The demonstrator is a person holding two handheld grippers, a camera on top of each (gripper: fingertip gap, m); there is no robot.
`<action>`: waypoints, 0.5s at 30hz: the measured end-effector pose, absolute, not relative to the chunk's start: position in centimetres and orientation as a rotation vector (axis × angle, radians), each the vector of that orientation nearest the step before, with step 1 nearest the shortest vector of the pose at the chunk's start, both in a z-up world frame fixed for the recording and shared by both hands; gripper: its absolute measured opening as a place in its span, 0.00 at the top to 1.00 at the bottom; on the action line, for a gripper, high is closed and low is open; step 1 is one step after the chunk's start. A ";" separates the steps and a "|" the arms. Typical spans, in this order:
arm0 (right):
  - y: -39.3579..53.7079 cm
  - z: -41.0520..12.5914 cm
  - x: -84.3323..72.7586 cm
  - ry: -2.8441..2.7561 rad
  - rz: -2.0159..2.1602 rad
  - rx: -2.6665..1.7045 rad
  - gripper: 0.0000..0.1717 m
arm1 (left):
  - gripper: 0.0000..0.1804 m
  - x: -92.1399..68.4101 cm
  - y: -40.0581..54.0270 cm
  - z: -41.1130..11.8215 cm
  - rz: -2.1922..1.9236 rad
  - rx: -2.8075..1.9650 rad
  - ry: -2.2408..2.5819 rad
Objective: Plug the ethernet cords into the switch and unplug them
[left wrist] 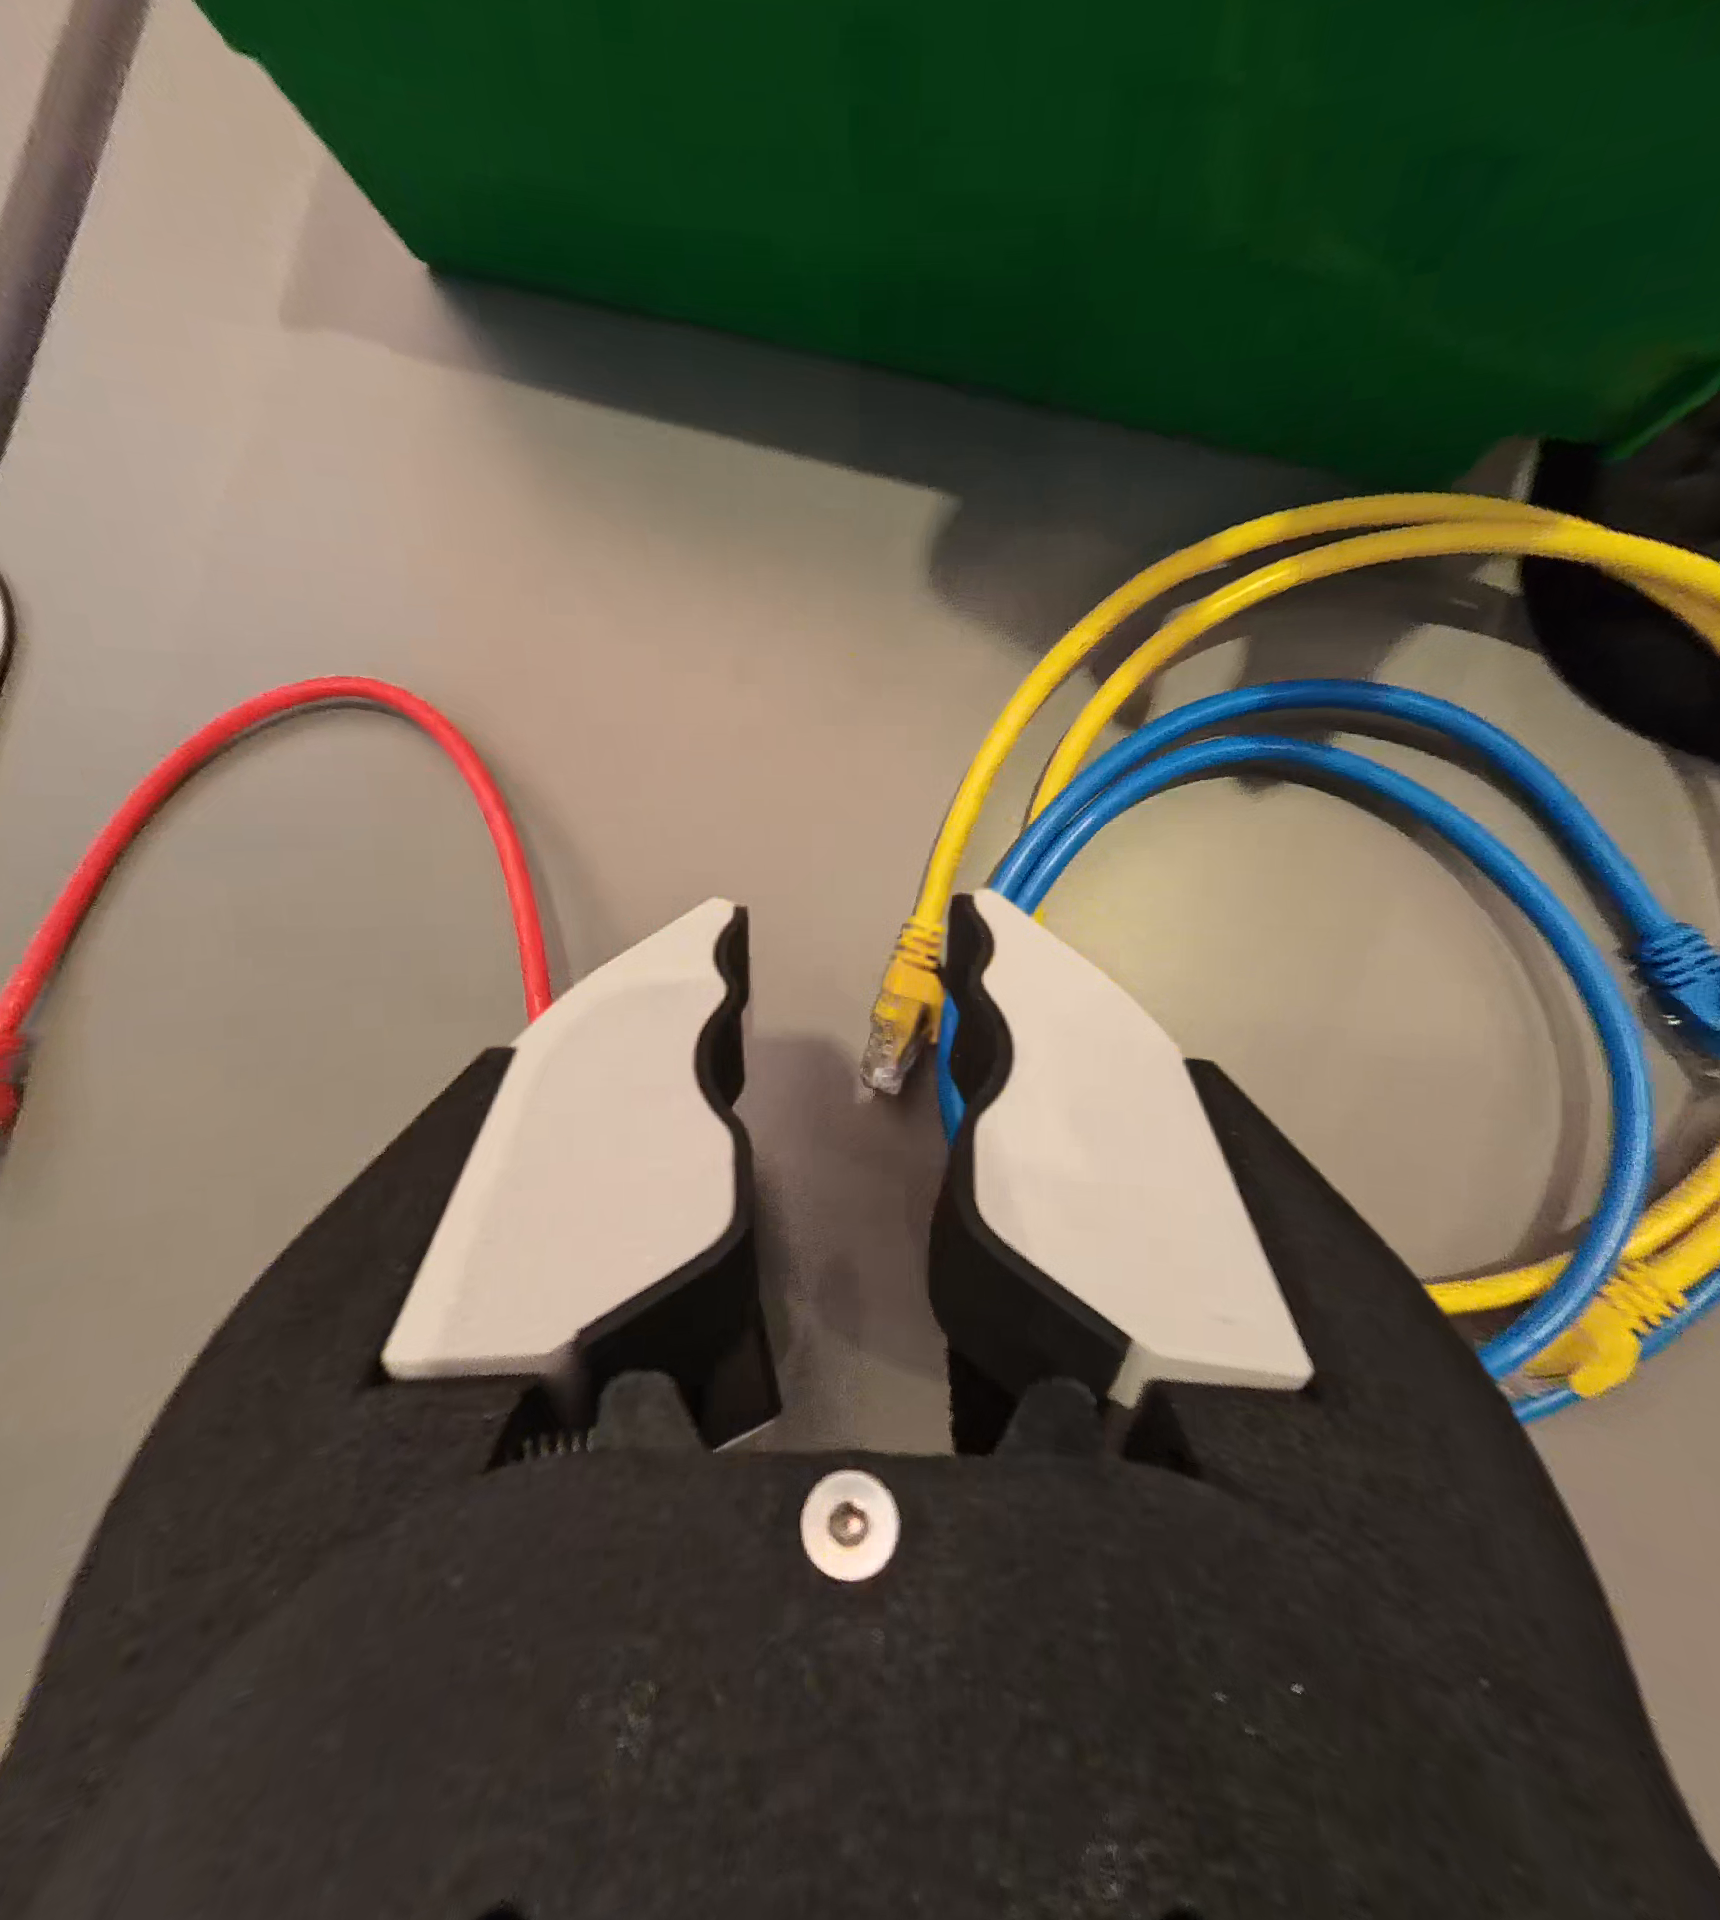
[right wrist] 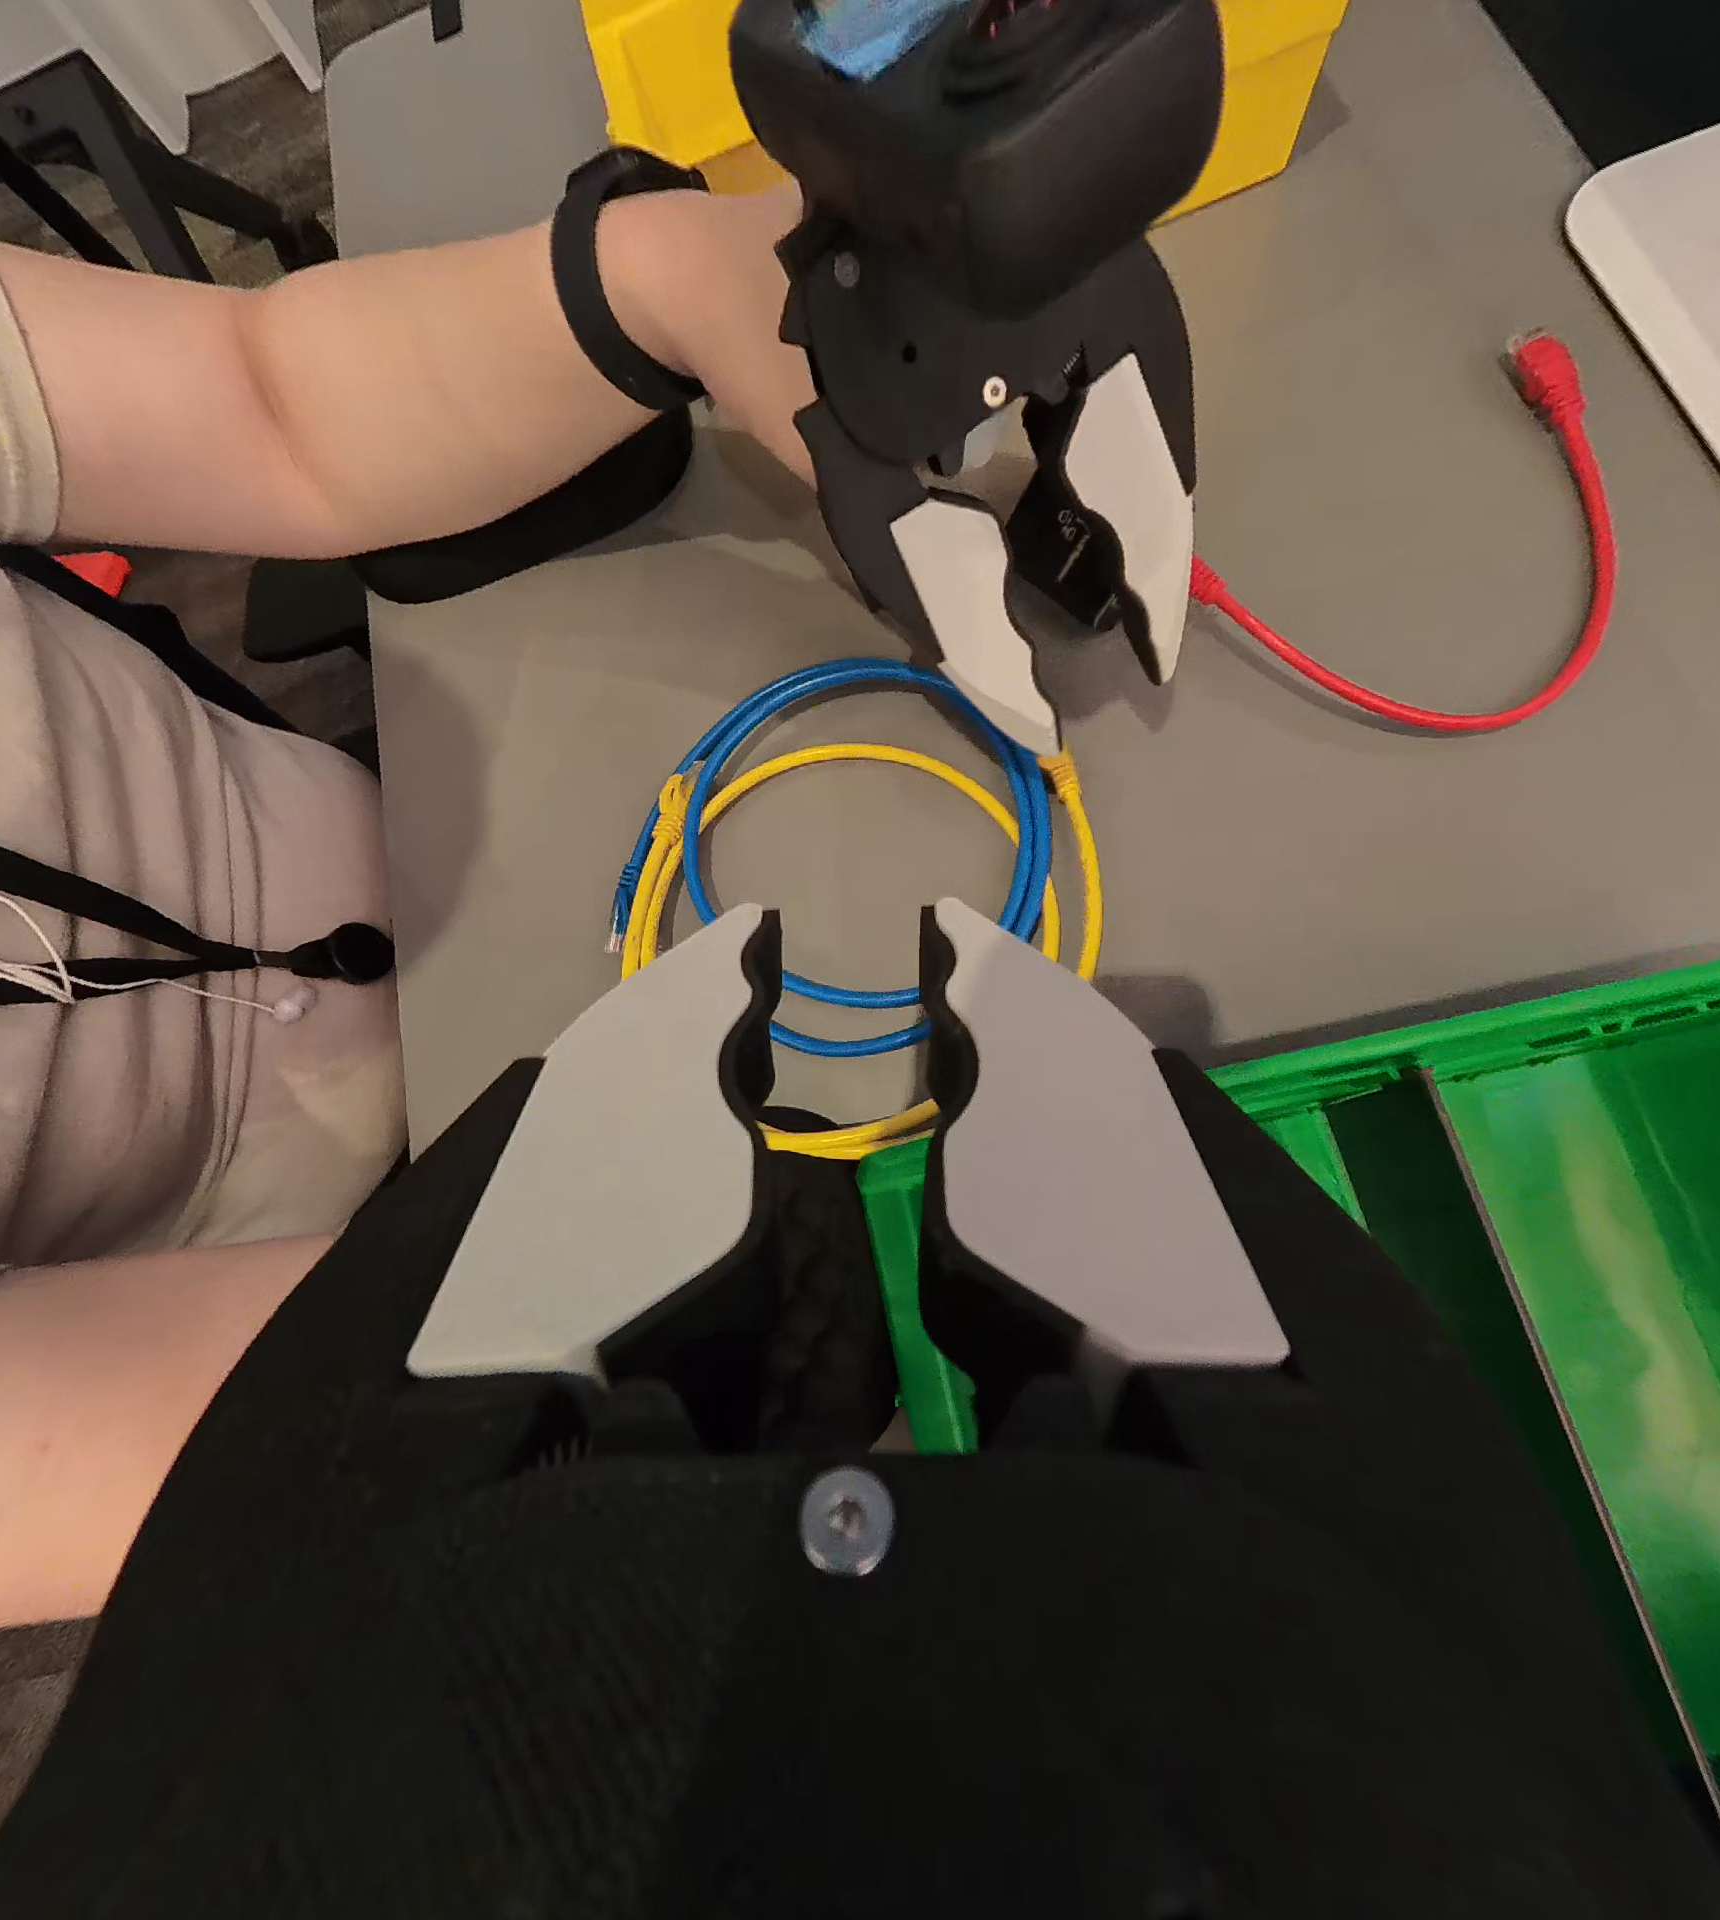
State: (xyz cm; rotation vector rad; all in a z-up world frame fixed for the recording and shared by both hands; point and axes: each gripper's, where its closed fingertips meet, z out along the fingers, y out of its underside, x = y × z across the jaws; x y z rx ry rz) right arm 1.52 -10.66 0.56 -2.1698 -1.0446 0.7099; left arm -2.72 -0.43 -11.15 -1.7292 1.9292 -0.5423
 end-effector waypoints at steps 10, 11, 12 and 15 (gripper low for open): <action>-11.5 1.6 1.8 -1.072 0.753 -2.078 0.85 | 0.87 -8.8 -11.8 -10.6 -0.682 -1.415 2.568; -11.7 1.8 2.0 -1.068 0.750 -2.060 0.85 | 0.91 -9.6 -13.1 -11.0 -0.685 -1.374 2.644; -11.7 2.1 2.2 -1.061 0.748 -2.042 0.85 | 0.90 -10.1 -13.7 -11.5 -0.636 -1.338 2.705; -11.9 2.8 2.5 -1.045 0.764 -2.000 0.85 | 0.93 -11.1 -13.8 -13.4 -0.420 -1.254 2.827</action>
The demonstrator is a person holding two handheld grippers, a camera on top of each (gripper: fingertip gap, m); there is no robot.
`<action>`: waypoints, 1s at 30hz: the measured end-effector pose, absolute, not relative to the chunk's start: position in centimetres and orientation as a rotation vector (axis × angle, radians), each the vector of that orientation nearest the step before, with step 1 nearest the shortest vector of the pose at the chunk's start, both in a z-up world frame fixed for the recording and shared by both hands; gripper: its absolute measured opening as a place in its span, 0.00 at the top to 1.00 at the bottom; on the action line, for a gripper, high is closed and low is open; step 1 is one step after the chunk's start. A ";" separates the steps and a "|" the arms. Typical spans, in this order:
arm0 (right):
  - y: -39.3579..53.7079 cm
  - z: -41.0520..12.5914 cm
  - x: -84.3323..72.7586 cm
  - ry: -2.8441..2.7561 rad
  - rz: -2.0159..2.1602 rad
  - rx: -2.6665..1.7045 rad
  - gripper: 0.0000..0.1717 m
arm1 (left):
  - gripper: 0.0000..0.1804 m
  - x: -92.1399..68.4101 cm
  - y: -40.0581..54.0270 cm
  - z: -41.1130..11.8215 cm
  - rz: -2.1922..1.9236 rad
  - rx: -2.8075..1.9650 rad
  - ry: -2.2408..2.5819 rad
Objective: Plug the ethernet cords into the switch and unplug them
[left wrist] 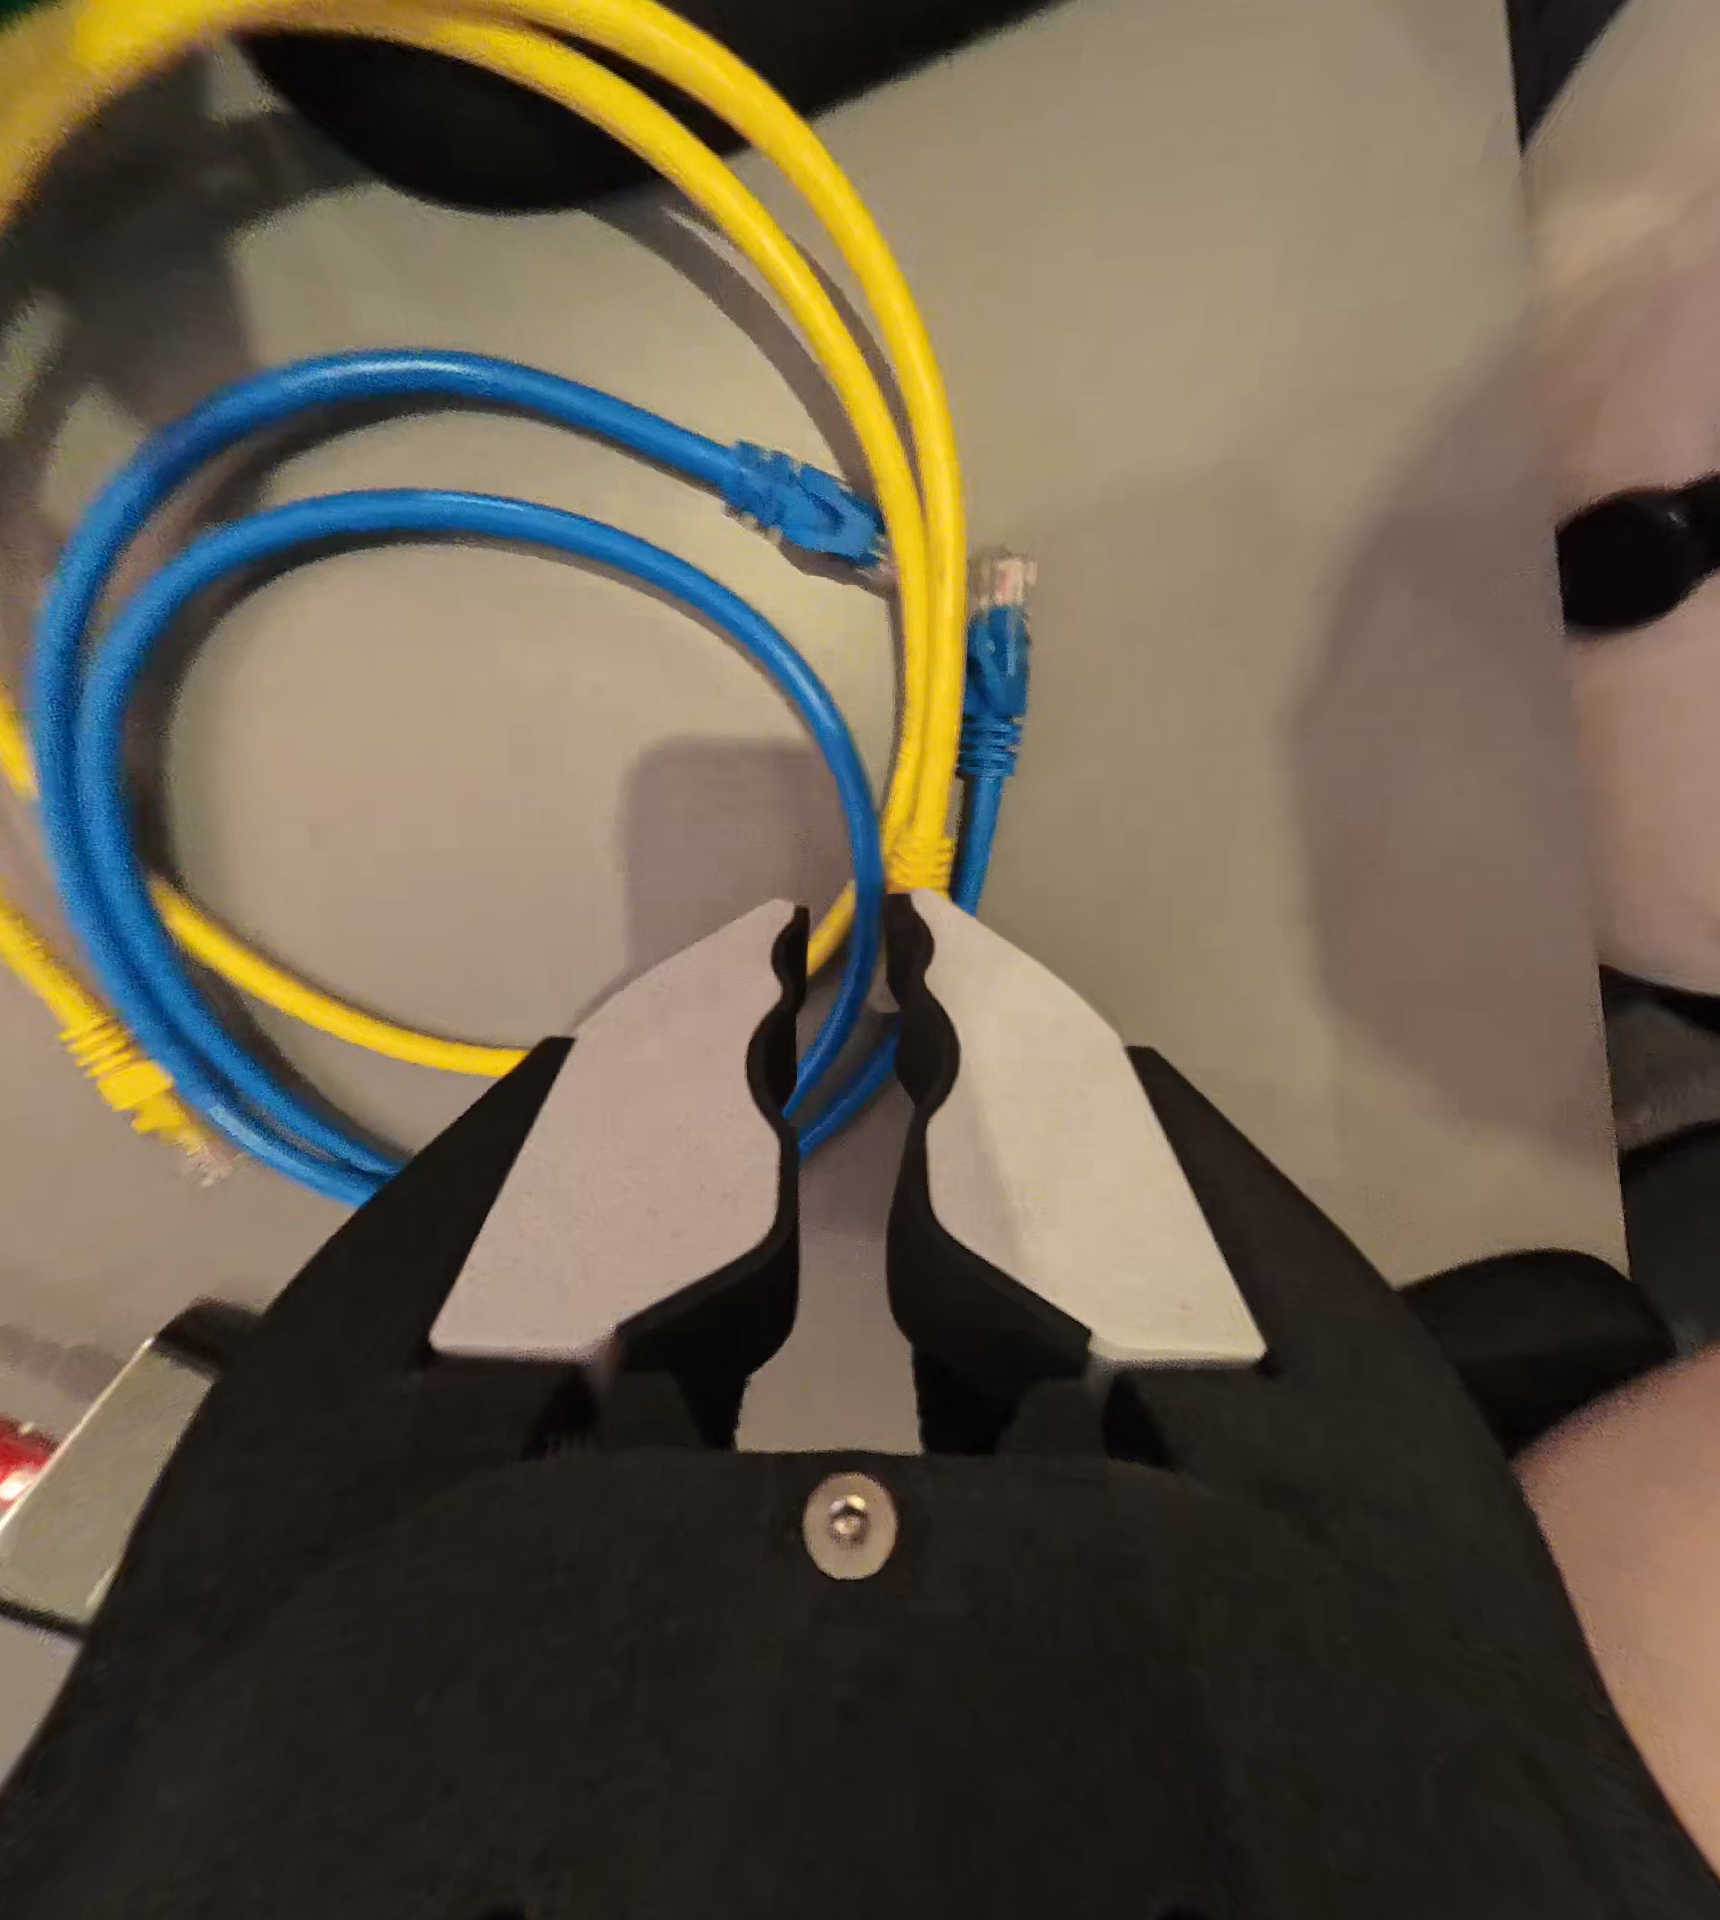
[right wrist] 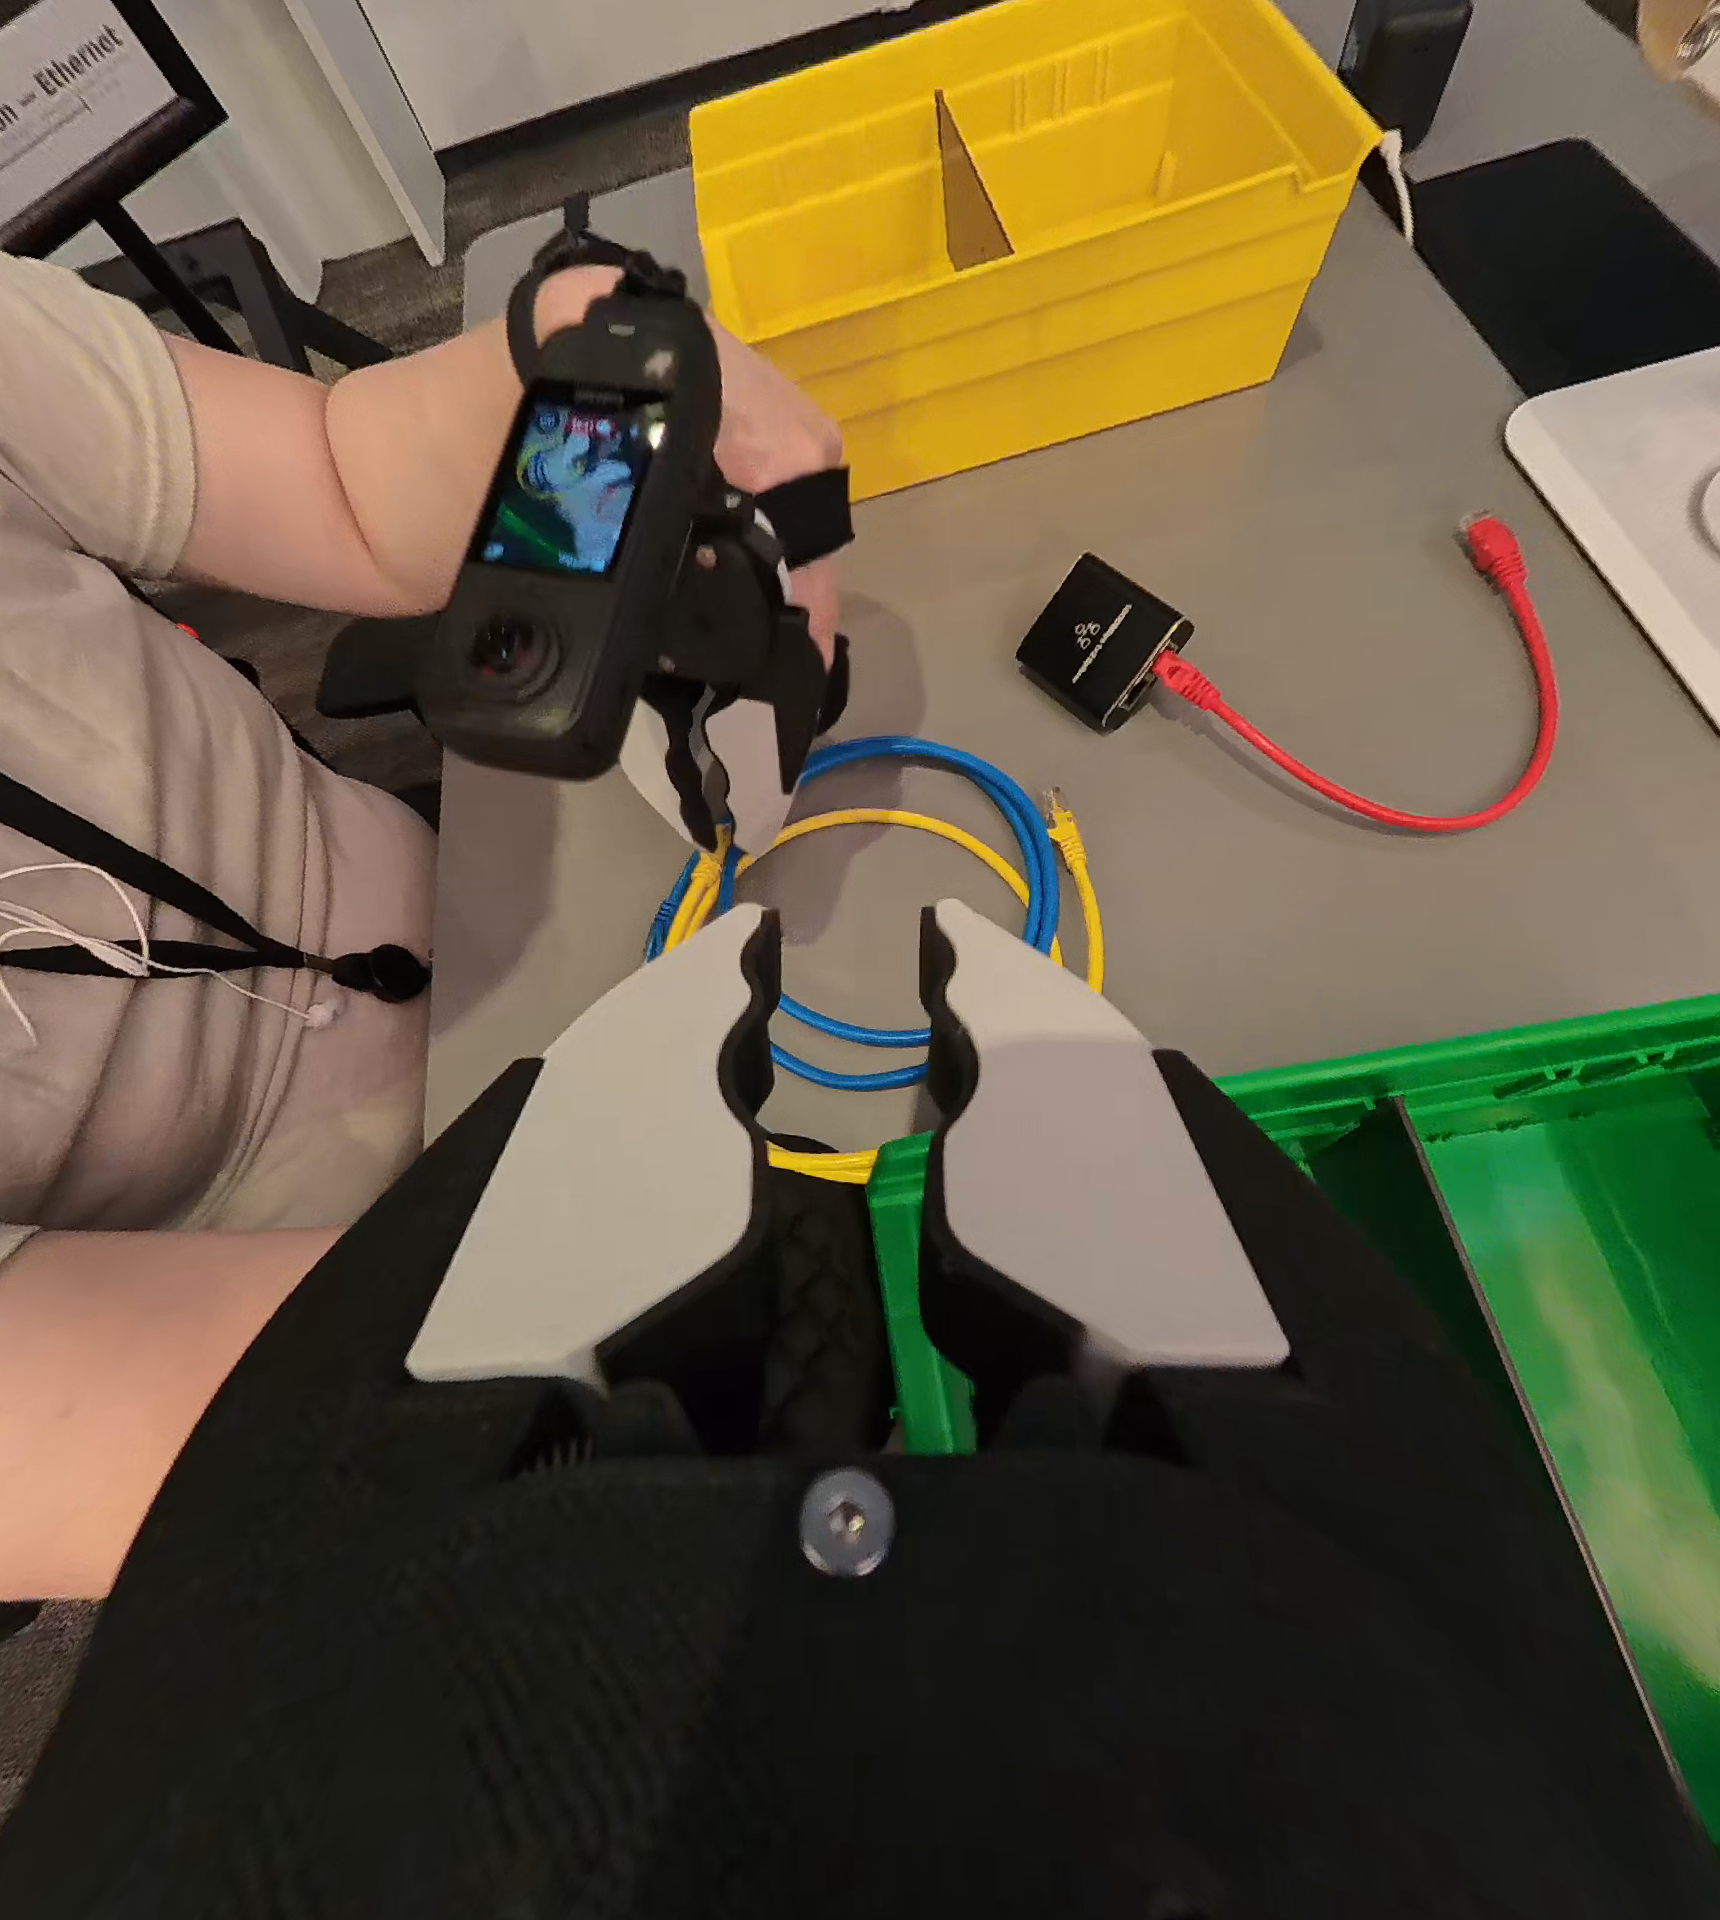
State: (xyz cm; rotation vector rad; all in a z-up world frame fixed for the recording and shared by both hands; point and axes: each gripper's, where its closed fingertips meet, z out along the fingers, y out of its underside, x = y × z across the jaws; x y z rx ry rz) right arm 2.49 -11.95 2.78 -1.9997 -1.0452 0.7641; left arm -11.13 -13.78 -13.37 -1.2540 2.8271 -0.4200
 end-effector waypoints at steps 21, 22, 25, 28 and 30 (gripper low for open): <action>-12.2 3.0 1.8 -1.131 0.724 -1.972 0.85 | 0.91 -11.5 -16.1 -14.4 -0.370 -1.117 2.861; -12.3 3.0 1.7 -1.132 0.726 -1.972 0.85 | 0.93 -11.2 -16.1 -14.6 -0.369 -1.126 2.861; -12.5 3.0 1.8 -1.139 0.718 -1.964 0.85 | 0.93 -11.1 -16.3 -14.6 -0.419 -1.134 2.863; -12.7 3.4 1.9 -1.138 0.726 -1.936 0.85 | 0.93 -11.4 -16.2 -14.3 -0.407 -1.095 2.872; -12.7 3.6 2.0 -1.134 0.724 -1.921 0.85 | 0.93 -11.6 -15.9 -14.1 -0.382 -1.108 2.876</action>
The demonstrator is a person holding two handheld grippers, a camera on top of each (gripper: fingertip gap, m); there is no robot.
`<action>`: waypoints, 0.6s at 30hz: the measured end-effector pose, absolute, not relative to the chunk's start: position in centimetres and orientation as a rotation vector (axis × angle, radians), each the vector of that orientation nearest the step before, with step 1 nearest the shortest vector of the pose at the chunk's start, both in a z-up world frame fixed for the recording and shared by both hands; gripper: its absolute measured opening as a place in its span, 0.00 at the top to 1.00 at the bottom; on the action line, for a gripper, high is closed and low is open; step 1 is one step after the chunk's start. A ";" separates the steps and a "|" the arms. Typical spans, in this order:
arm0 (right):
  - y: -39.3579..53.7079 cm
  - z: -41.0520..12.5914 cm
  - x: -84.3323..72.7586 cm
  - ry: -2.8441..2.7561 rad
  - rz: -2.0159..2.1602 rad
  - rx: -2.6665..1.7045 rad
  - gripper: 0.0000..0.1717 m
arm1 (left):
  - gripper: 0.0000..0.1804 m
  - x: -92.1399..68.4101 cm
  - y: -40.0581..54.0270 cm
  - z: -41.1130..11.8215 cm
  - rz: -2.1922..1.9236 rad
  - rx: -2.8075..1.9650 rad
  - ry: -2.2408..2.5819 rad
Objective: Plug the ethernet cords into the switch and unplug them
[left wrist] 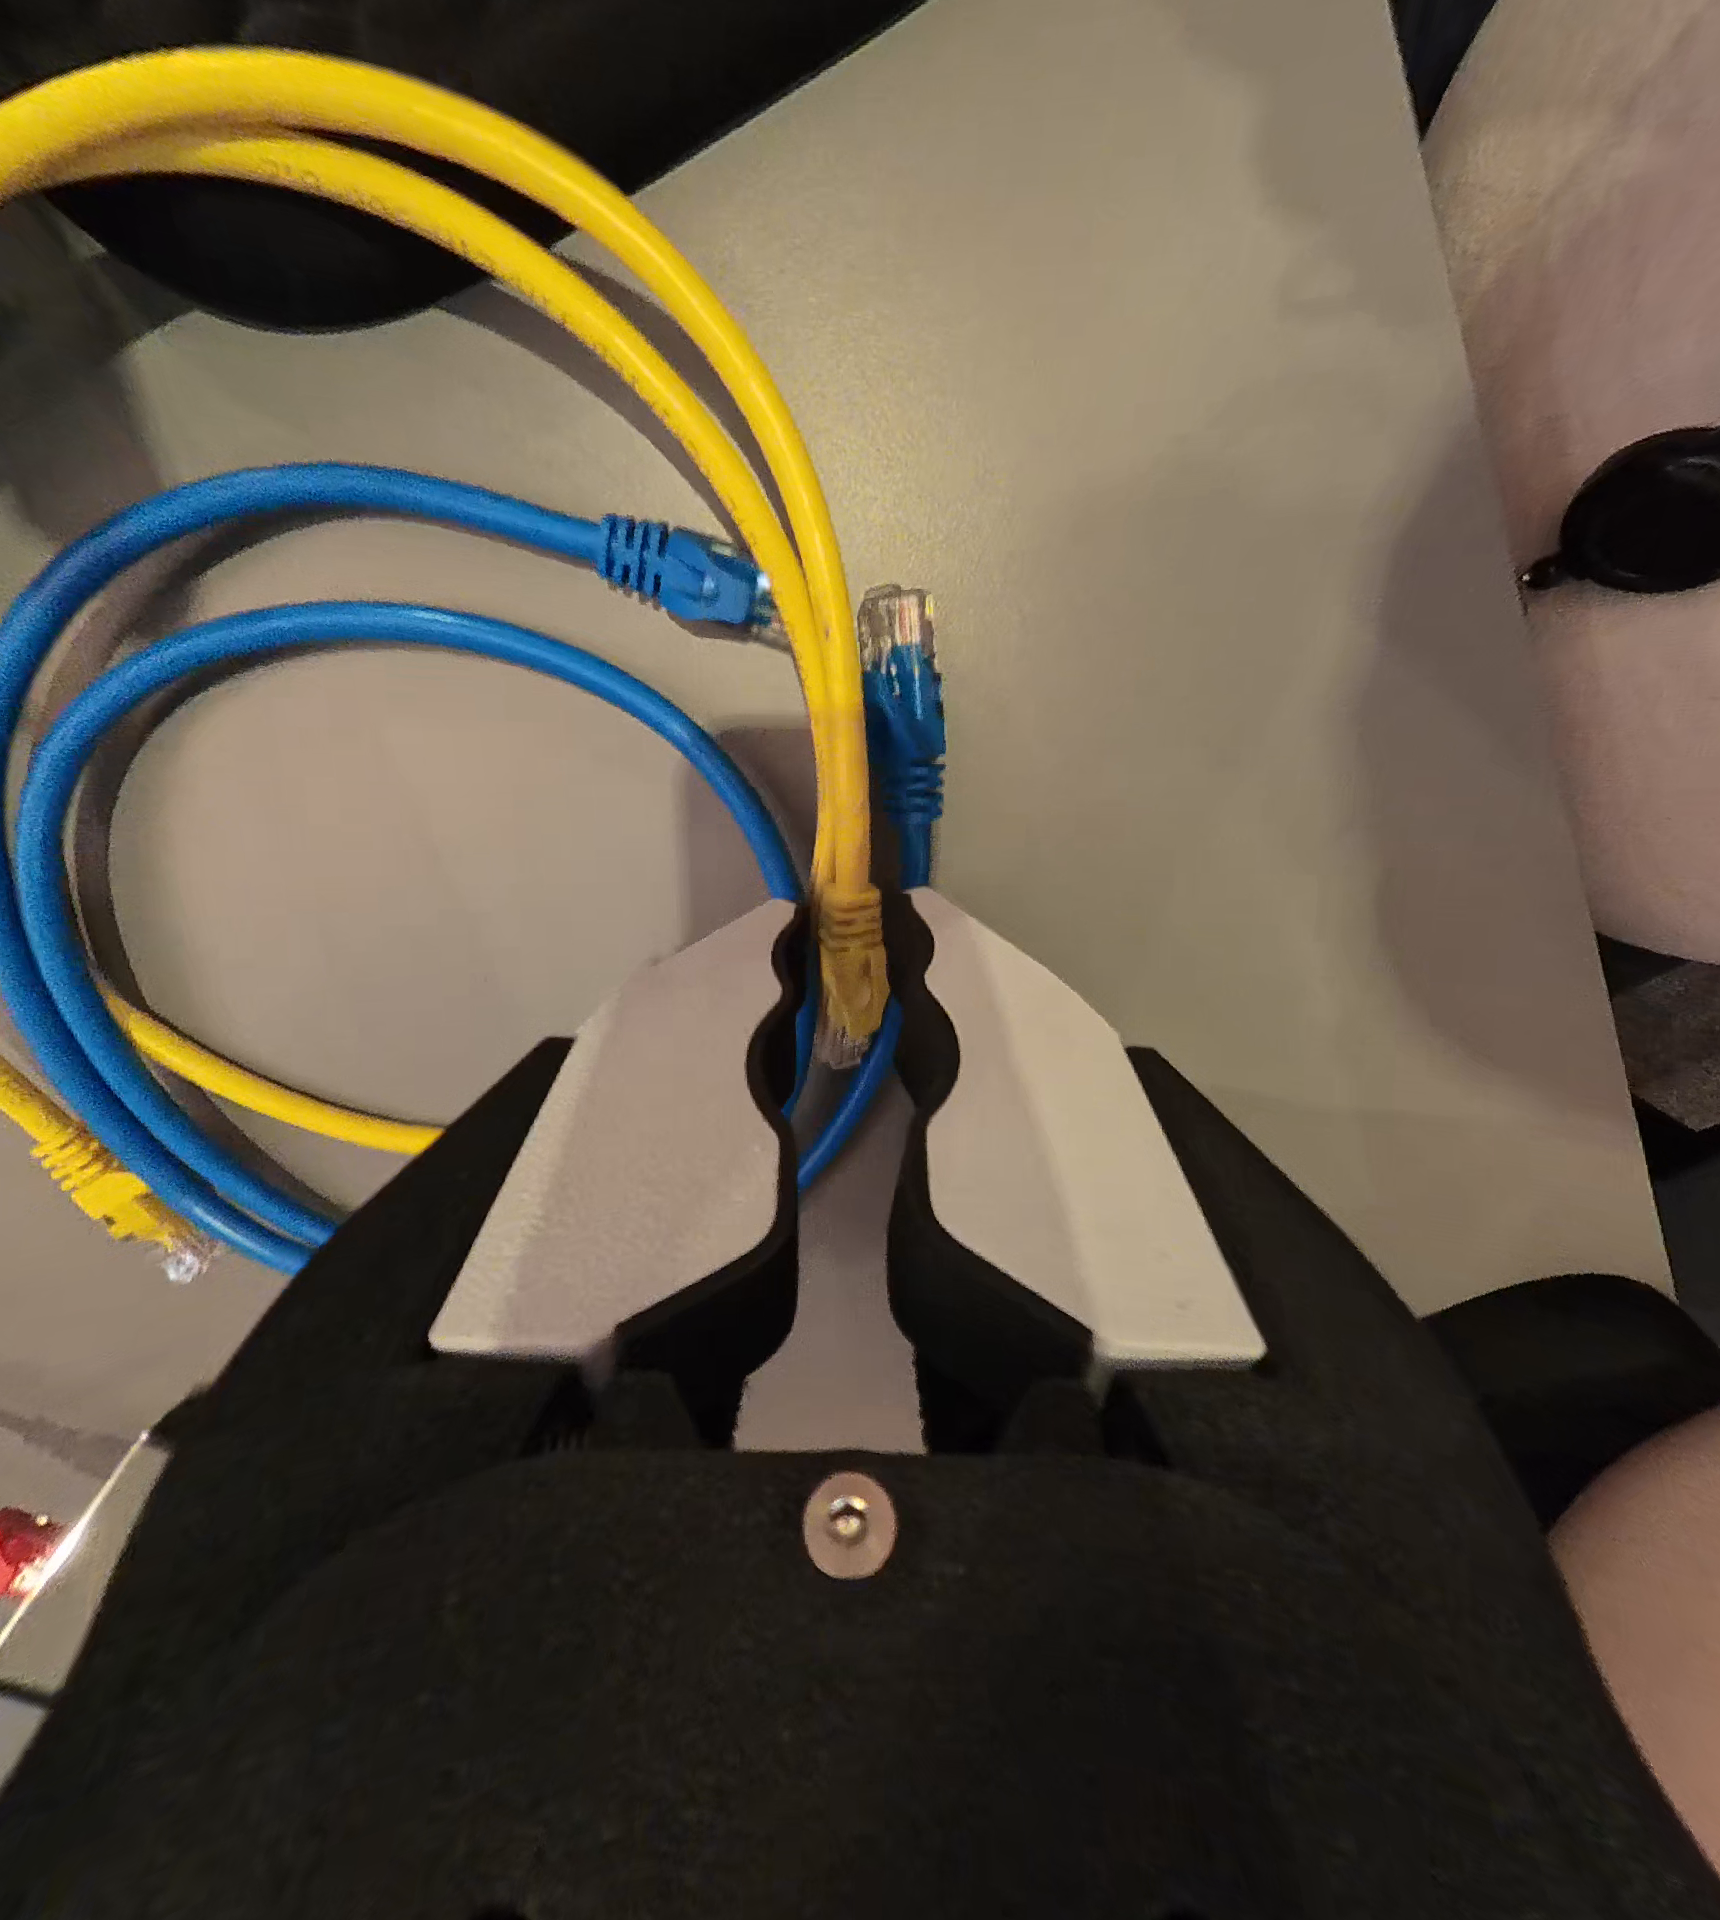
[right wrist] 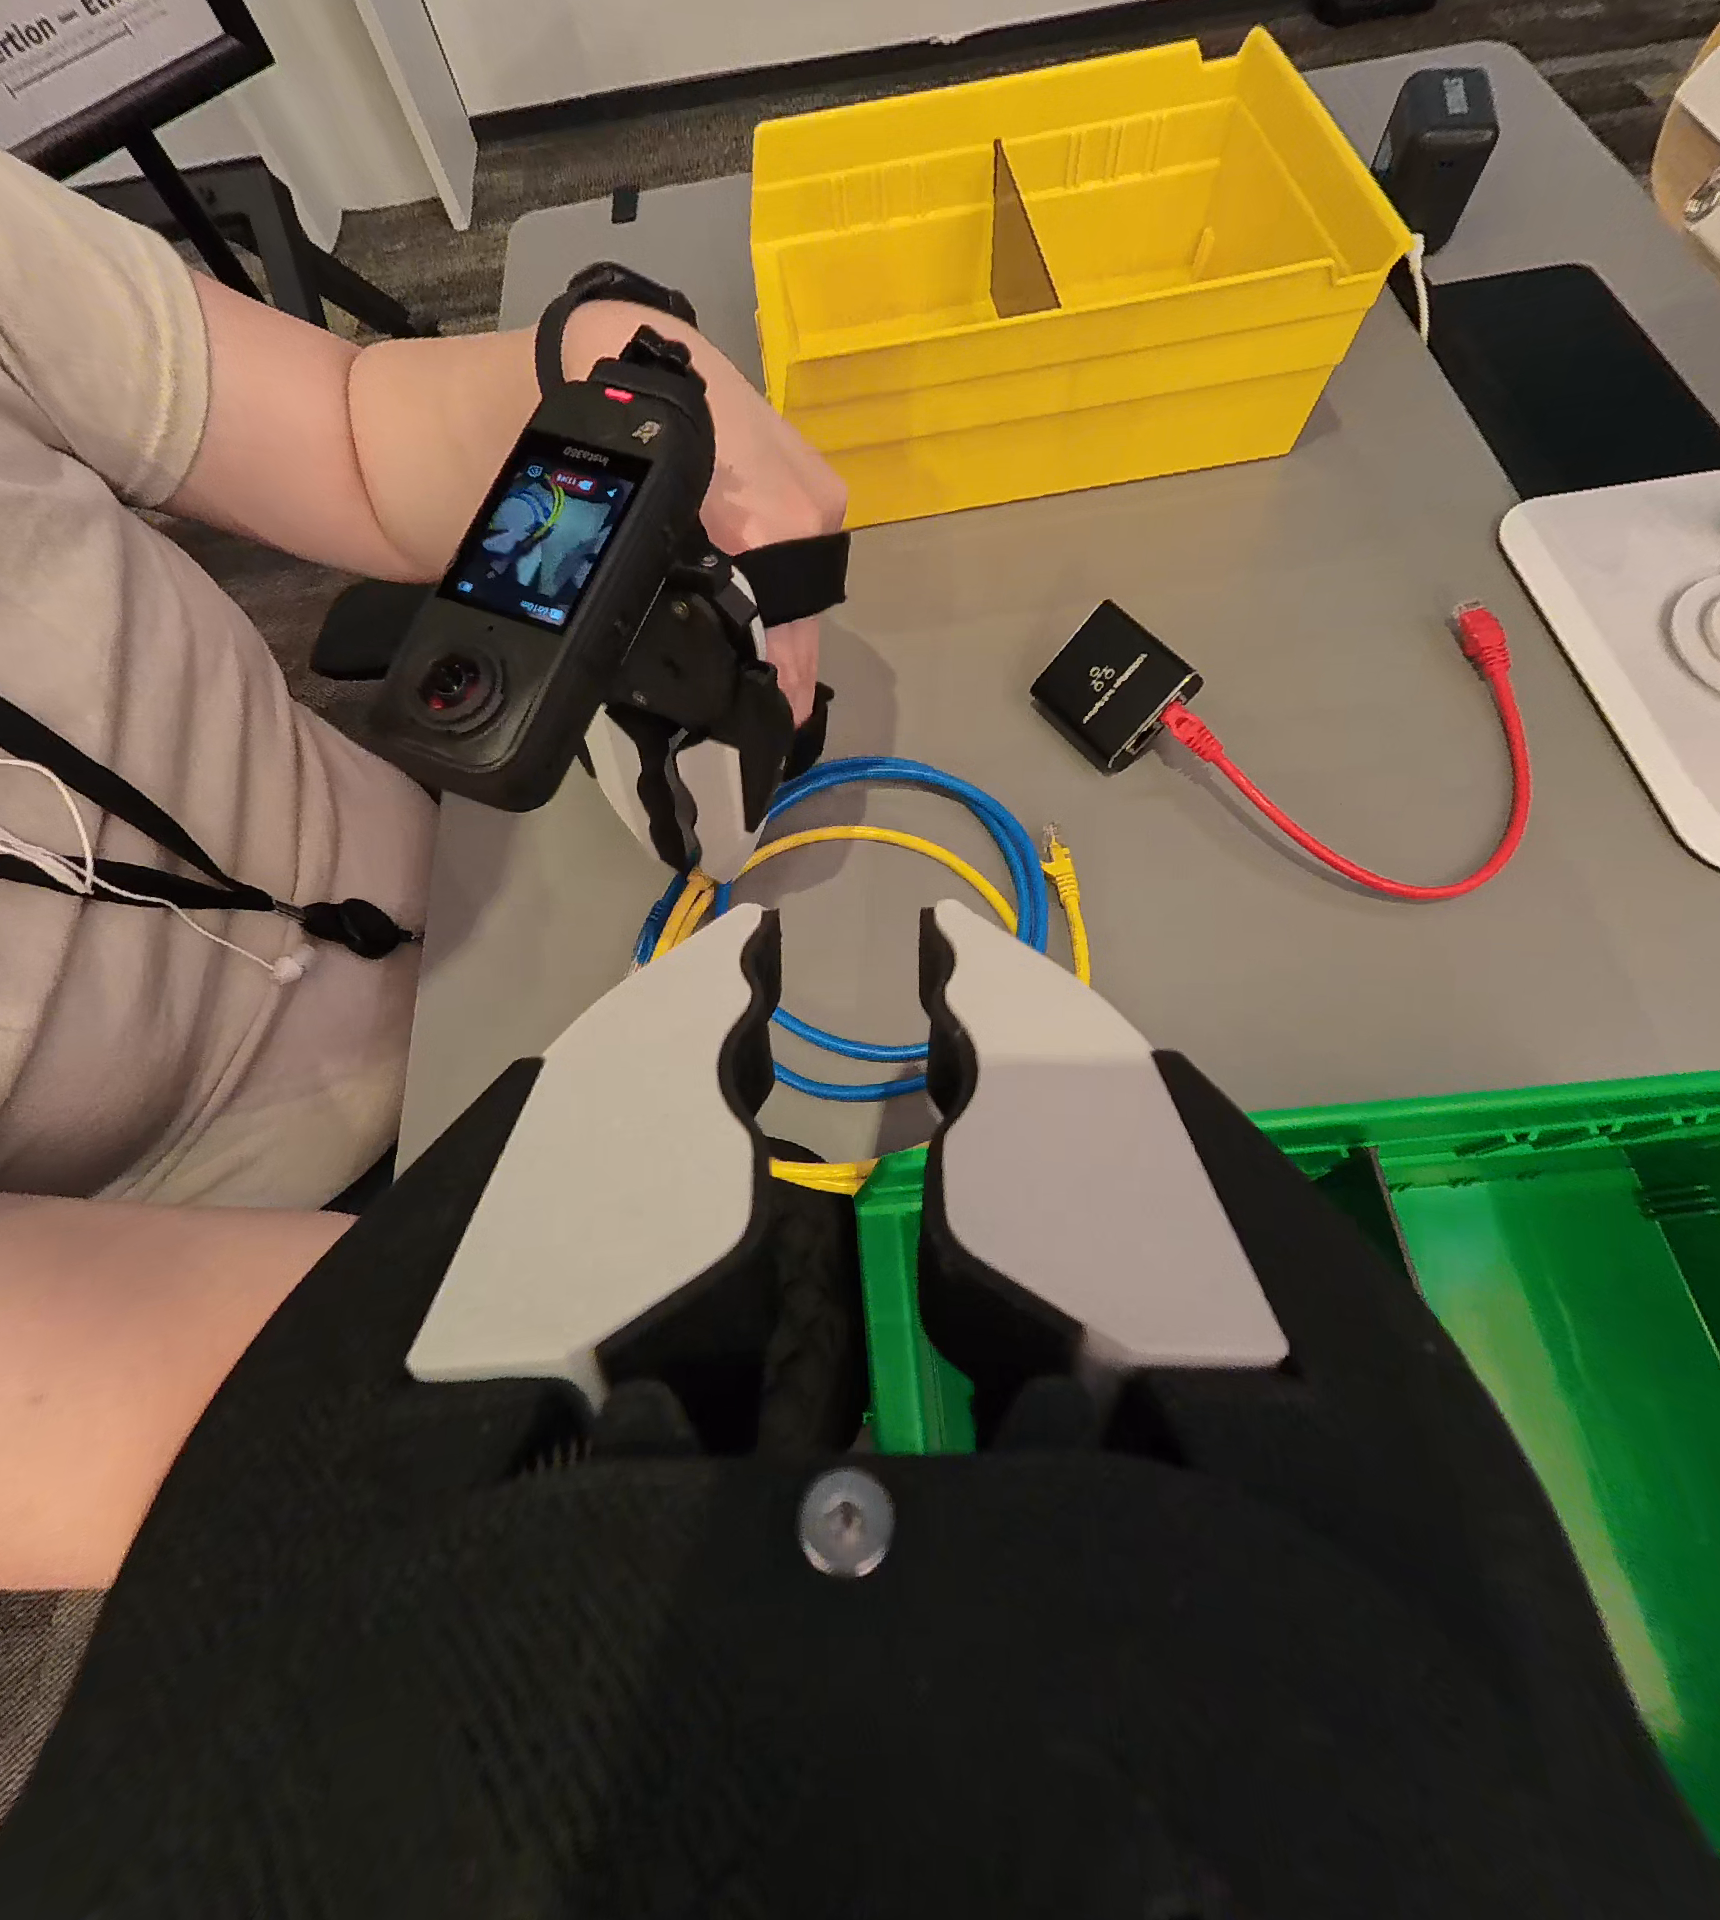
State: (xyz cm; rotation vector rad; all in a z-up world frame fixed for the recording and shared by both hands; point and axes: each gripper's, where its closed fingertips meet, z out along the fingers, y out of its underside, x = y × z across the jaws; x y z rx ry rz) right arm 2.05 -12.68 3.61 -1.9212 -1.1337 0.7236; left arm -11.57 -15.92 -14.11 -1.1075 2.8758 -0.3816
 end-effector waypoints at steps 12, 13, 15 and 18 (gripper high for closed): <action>-13.5 5.2 2.4 -1.118 0.659 -1.830 0.85 | 0.89 -12.9 -10.2 -10.2 -0.398 -1.285 2.640; -13.5 5.3 2.3 -1.122 0.659 -1.823 0.85 | 0.87 -12.8 -10.5 -10.3 -0.403 -1.247 2.649; -13.7 5.4 2.2 -1.134 0.666 -1.811 0.85 | 0.85 -12.4 -11.3 -11.3 -0.401 -1.202 2.693; -13.7 5.6 2.0 -1.143 0.675 -1.797 0.85 | 0.85 -12.8 -12.5 -13.8 -0.420 -1.236 2.820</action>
